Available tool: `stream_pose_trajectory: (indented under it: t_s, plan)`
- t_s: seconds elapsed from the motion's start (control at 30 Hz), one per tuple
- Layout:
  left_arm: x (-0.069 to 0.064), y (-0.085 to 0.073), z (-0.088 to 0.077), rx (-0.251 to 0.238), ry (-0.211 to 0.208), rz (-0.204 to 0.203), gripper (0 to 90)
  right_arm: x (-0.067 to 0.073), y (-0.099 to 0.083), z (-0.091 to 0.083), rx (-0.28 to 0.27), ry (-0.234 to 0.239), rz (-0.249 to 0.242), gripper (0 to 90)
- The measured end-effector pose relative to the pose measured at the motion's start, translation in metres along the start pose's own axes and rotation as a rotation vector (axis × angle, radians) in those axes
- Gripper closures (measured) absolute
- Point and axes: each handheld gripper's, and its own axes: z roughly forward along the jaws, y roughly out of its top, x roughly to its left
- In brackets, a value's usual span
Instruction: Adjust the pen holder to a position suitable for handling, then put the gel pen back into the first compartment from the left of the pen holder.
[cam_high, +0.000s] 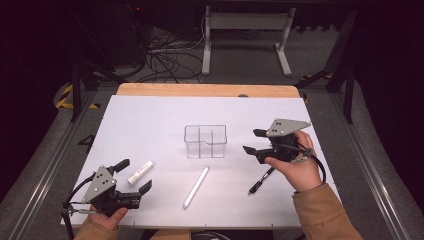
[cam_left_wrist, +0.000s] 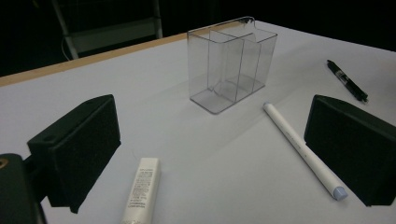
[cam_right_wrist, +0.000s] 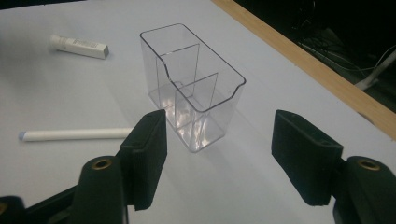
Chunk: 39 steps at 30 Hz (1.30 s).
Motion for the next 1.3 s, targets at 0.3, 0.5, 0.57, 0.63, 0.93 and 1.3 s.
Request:
stream_pose_trajectory:
  t_s: [0.3,0.5,0.57,0.63,0.93,1.3]
  plan:
    - [0.001,-0.001,-0.001,0.004,0.003,-0.005,4.2,-0.005,-0.018,-0.016,0.025,-0.072,0.022,37.4]
    - [0.0,0.0,-0.002,-0.003,0.008,-0.006,4.2,-0.004,-0.033,-0.02,-0.004,-0.119,0.057,36.7]
    - [0.0,0.0,-0.002,-0.001,0.008,0.002,4.2,-0.003,-0.035,-0.021,-0.002,-0.124,0.054,36.8]
    - [0.0,0.0,-0.001,-0.002,0.007,0.0,4.2,-0.003,-0.037,-0.023,-0.008,-0.126,0.058,36.9]
    - [-0.001,0.0,0.001,0.002,0.002,0.003,4.2,0.004,-0.042,-0.026,0.015,-0.142,0.176,36.2]
    - [-0.001,0.0,-0.001,0.002,0.006,0.0,4.2,0.007,-0.041,-0.026,0.056,-0.168,0.239,37.1]
